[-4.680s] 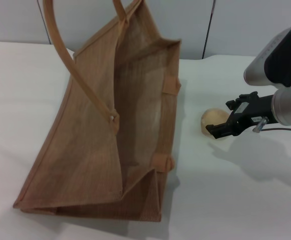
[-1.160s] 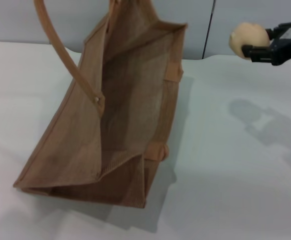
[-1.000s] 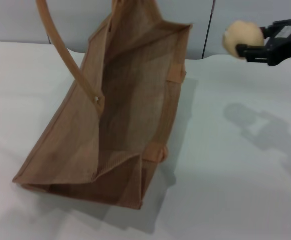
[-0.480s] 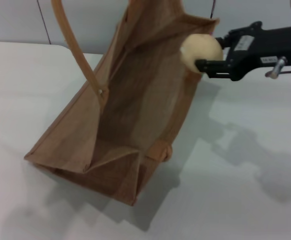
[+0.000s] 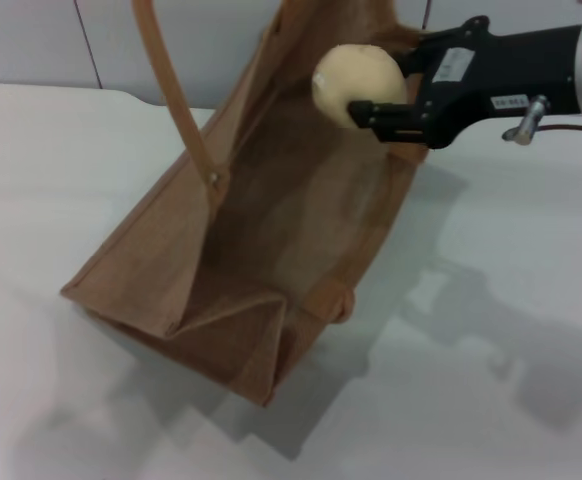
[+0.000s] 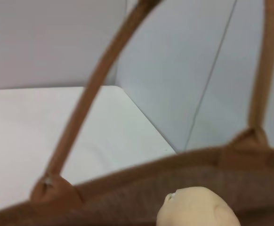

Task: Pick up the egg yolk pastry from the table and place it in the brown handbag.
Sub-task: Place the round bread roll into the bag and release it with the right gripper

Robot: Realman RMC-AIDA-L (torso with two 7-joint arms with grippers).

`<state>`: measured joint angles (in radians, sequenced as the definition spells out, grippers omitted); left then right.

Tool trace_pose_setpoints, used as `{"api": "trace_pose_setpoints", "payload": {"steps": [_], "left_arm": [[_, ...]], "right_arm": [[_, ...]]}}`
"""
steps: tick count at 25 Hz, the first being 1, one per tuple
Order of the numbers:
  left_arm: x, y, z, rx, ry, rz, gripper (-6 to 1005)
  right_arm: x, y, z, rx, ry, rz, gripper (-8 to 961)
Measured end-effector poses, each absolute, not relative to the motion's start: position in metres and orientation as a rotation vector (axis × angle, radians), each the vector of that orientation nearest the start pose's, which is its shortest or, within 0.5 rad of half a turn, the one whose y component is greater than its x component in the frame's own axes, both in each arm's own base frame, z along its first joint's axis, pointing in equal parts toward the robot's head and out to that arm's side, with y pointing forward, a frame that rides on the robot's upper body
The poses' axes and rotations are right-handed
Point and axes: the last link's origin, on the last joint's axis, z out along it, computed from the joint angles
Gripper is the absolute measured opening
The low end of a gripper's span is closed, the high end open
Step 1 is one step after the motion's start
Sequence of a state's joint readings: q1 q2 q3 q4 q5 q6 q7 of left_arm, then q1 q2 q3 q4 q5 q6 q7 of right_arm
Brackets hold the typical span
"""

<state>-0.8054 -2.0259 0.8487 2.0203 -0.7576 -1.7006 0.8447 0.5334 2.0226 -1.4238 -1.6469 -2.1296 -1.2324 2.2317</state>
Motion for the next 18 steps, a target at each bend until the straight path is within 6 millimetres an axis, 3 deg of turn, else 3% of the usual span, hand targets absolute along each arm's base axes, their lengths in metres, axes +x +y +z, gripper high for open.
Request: {"api": "trace_pose_setpoints", "payload": {"steps": [8,18], "left_arm": [[-0.01,0.353,0.178,-2.301,0.014,-0.189,123],[-0.004,0.351,0.172,-2.328,0.031,-0.2,124]], "right_arm": [[0.062,0.361,0.024,-2.686,0.103,0.272,540],[0.063,0.379,0.013,-2.679,0.141,0.269,523]]}}
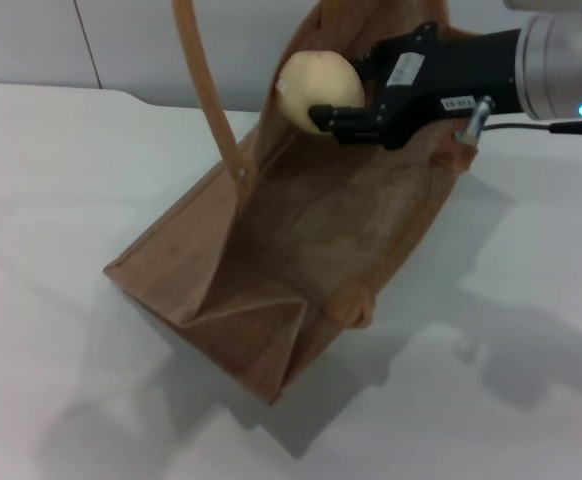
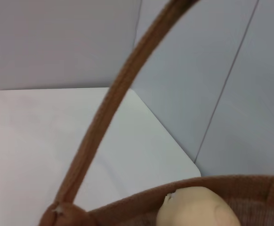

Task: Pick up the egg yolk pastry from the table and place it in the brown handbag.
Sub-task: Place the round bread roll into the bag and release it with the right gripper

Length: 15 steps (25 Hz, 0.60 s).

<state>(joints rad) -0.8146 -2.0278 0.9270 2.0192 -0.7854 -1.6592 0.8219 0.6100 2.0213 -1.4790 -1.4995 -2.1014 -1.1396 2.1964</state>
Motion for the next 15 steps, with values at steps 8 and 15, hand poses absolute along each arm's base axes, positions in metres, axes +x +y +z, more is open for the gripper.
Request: {"api": "trace_pose_setpoints", "payload": {"steps": [8,15], "left_arm": [[-0.002,0.35,0.167,-2.343,0.044,-0.187,125],[-0.003,0.35,0.166,-2.344,0.039,-0.187,126]], "right_arm": [[0.07,0.398,0.008,-2.627,0.213,0.28,506],[0.071,0.404,0.0,-2.648,0.231,0.25,743]]}}
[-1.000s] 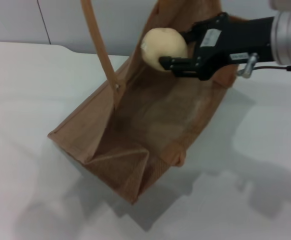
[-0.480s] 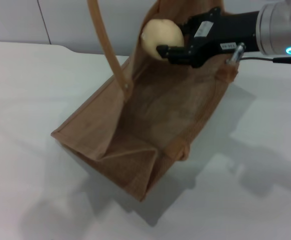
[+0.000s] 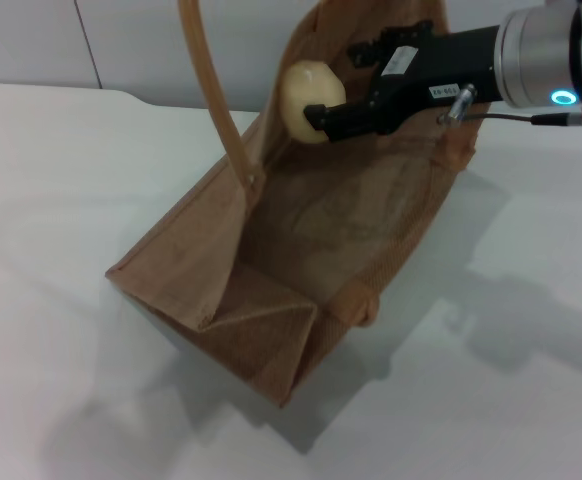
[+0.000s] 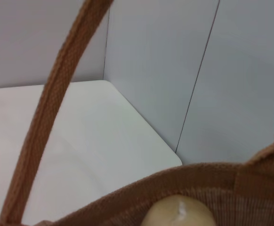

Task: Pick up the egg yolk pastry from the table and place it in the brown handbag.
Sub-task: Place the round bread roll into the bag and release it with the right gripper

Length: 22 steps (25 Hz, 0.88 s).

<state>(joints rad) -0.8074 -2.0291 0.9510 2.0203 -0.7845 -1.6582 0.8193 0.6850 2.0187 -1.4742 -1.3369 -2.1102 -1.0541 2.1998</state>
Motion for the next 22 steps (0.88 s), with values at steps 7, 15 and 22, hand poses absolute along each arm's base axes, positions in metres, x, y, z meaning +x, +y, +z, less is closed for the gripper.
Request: {"api": "trace_pose_setpoints", "payload": {"steps": [7,15,22], "left_arm": [[-0.005,0.351,0.167,-2.337,0.03,-0.181,126],[-0.007,0.351,0.168,-2.336,0.021,-0.18,127],[-0.013,0.351,0.169,-2.331,-0.01,-0.177,128]], "right_arm": [[0.073,0.403,-0.002,-2.657,0.234,0.237,896],[0.079,0.406,-0.003,-2.651,0.26,0.23,894],[0.091,0.411,0.0,-2.622,0.271,0.151,893]]}}
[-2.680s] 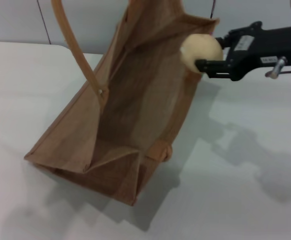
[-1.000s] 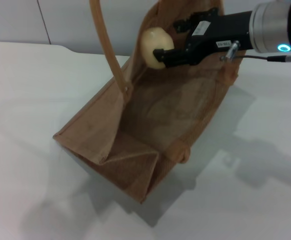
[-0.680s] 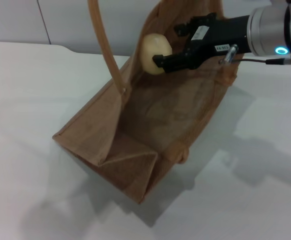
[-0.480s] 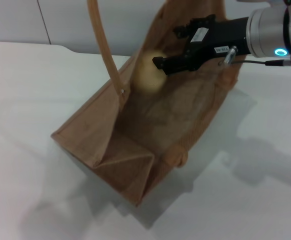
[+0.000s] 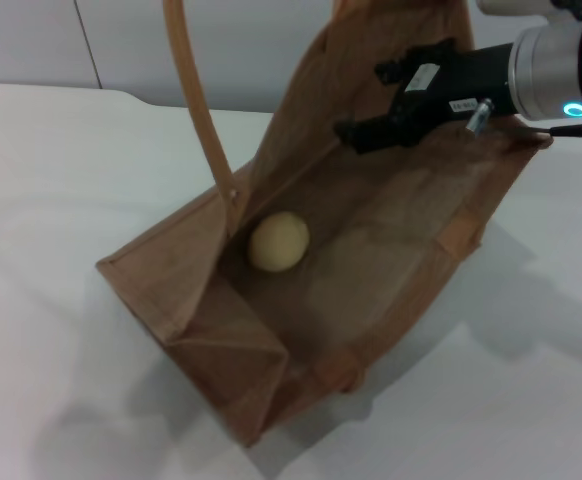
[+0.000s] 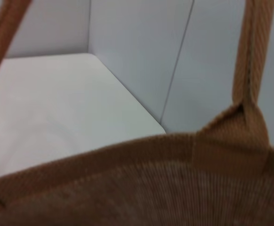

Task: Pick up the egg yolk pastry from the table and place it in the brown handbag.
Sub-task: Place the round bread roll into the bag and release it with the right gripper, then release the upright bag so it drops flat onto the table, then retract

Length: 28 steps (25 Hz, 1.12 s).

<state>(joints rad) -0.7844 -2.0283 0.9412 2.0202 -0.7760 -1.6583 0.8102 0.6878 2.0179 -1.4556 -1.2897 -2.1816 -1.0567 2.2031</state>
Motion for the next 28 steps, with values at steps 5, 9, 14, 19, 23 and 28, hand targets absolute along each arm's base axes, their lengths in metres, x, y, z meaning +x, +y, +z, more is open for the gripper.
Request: {"api": "trace_pose_setpoints", "payload": {"steps": [5,9,14,19,23,28], "left_arm": [[-0.016,0.352,0.172,-2.316,-0.025,-0.172,128],[-0.023,0.355,0.176,-2.279,-0.052,-0.15,129],[-0.033,0.359,0.181,-2.237,-0.093,-0.147,129],[-0.044,0.363,0.185,-2.194,-0.139,-0.157,130],[-0.046,0.365,0.187,-2.173,-0.161,-0.172,130],[-0.046,0.367,0.188,-2.167,-0.169,-0.194,130]], "right_arm": [[0.094,0.41,0.0,-2.63,0.284,0.138,893],[0.096,0.402,0.001,-2.676,0.308,0.104,893],[0.11,0.394,0.019,-2.67,0.364,0.053,894],[0.119,0.388,0.055,-2.537,0.369,0.131,894],[0.13,0.388,0.082,-2.371,0.374,0.218,894],[0.153,0.395,0.093,-2.259,0.442,0.247,894]]}}
